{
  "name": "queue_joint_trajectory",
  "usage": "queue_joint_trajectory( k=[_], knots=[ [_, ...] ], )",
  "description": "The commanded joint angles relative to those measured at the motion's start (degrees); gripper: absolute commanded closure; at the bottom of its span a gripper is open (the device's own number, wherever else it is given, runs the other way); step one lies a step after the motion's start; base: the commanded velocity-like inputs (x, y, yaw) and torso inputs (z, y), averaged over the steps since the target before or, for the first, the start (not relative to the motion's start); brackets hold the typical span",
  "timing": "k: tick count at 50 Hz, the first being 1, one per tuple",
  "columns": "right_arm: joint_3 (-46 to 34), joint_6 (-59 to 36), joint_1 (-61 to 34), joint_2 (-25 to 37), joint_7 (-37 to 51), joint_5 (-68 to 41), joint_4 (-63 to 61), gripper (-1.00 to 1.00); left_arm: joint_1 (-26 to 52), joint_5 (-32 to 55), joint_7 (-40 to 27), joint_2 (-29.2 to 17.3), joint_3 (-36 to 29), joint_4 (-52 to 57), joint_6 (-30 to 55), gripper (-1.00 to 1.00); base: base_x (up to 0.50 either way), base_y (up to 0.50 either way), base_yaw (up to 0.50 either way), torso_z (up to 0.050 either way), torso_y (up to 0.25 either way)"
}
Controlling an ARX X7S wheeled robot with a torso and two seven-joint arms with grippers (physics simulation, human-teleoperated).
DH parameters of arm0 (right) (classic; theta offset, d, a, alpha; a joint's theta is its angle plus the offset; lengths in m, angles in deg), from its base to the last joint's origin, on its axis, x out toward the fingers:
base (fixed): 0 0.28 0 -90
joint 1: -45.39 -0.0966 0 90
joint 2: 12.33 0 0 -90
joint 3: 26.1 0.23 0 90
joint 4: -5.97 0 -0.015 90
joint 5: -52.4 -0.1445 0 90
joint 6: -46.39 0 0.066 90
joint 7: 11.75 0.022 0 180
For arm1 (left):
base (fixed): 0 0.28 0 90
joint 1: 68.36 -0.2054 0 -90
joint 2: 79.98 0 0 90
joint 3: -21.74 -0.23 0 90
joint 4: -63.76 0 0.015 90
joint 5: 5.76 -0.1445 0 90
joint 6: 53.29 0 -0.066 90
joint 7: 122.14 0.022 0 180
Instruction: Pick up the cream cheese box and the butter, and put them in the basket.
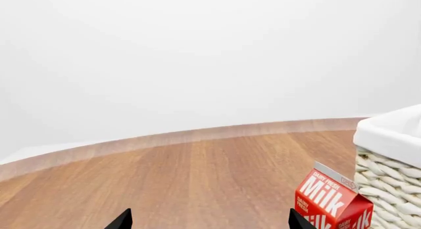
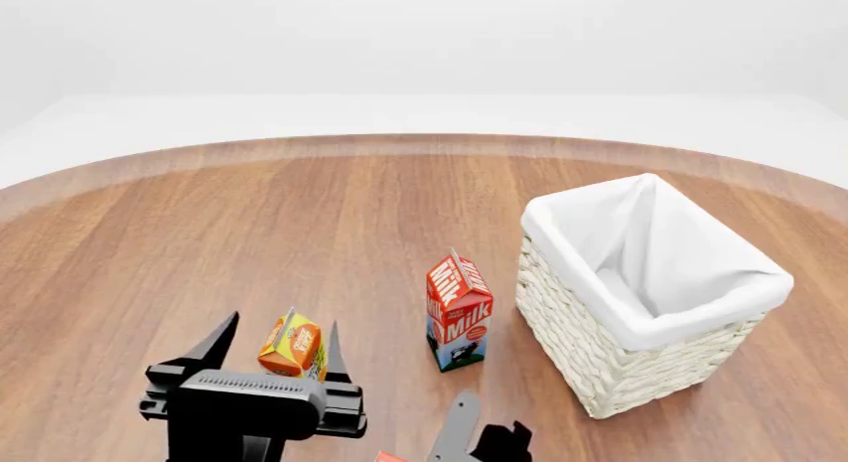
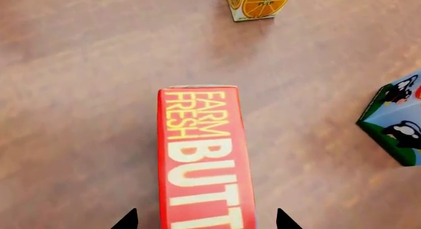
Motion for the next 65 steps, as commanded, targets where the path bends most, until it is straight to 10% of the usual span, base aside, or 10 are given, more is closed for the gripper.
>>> queue_joint_trajectory(
  k=[1, 41, 42, 65],
  knots=[
    [-1.55, 1.04, 0.21, -0.69, -0.61, 1.83, 2.53, -1.0, 0.12, 0.17, -0.18, -0.13, -0.05, 0.12, 0.16, -1.0, 0.0, 0.0, 0.0, 0.0, 0.0],
    [-4.73, 2.46, 1.14, -2.68, -1.0, 4.57, 7.3, -1.0, 0.39, 0.48, -0.4, -0.44, -0.59, -0.04, -0.18, -1.0, 0.0, 0.0, 0.0, 0.0, 0.0],
    [-4.82, 2.69, 1.3, -2.54, -0.65, 4.89, 6.97, 1.0, 0.3, 0.53, -0.44, -0.51, -0.51, 0.08, -0.2, -1.0, 0.0, 0.0, 0.0, 0.0, 0.0],
    [2.99, -1.98, 2.83, -0.75, 8.24, -2.72, -1.05, 1.0, 0.53, 0.63, -0.75, -0.61, -0.77, -0.1, -0.22, -1.0, 0.0, 0.0, 0.0, 0.0, 0.0]
  ],
)
